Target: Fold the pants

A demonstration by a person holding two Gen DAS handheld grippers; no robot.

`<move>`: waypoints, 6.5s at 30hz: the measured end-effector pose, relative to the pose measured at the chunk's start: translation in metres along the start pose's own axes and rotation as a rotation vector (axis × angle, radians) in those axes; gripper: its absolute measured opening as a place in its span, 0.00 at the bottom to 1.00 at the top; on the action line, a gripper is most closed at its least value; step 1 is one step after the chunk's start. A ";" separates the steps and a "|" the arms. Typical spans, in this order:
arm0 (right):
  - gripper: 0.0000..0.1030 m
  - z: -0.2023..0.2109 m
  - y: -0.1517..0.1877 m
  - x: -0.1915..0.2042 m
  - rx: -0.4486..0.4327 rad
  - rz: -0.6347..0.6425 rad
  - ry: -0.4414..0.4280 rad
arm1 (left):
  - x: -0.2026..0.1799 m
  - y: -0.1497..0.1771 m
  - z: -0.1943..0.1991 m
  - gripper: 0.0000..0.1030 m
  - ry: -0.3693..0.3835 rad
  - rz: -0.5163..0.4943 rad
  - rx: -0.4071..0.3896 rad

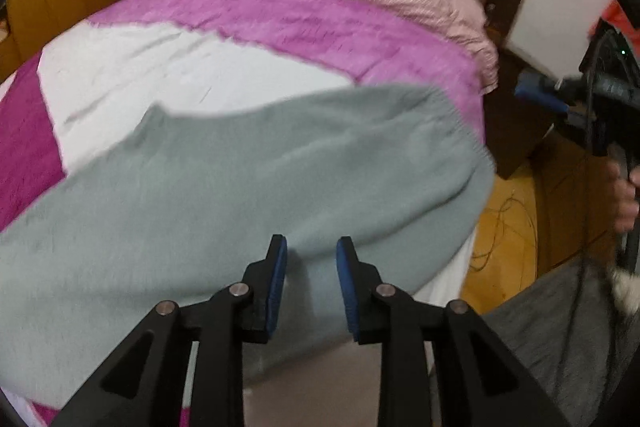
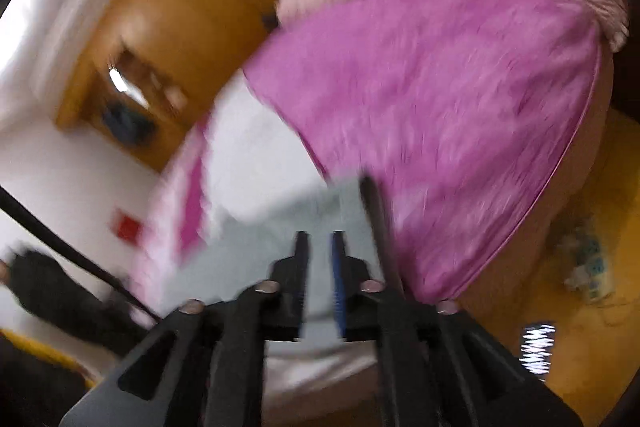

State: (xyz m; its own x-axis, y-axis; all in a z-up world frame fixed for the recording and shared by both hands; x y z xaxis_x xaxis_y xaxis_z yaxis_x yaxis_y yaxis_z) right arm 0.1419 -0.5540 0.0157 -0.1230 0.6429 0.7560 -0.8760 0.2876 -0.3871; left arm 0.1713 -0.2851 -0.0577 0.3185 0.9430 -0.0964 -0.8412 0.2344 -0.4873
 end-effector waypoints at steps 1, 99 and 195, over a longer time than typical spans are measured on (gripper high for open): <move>0.26 0.007 -0.004 -0.001 -0.014 -0.007 -0.049 | -0.004 -0.005 -0.002 0.26 -0.003 -0.003 -0.020; 0.20 -0.109 0.040 -0.035 -0.093 -0.354 -0.368 | -0.105 -0.037 -0.021 0.13 0.038 -0.247 -0.011; 0.15 -0.389 0.203 0.457 0.361 1.087 0.555 | 0.396 0.206 0.224 0.31 -0.141 0.614 0.043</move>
State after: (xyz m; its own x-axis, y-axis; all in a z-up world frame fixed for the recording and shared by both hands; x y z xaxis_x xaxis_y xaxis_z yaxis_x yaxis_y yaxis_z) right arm 0.0891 0.0743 0.0770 -0.7199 0.6601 -0.2146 -0.5348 -0.7246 -0.4348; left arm 0.0265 0.1899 -0.0023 -0.2864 0.9299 -0.2308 -0.8702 -0.3533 -0.3434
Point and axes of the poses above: each gripper's, at about its wrist camera, not at the fingertips, and z roughly against the way its jaws point, x to its left, y to its underside, the point moved 8 cm from there along -z, roughly the way its jaws point, and after that the axes turned 8 degrees about x, right-handed, at the moved point
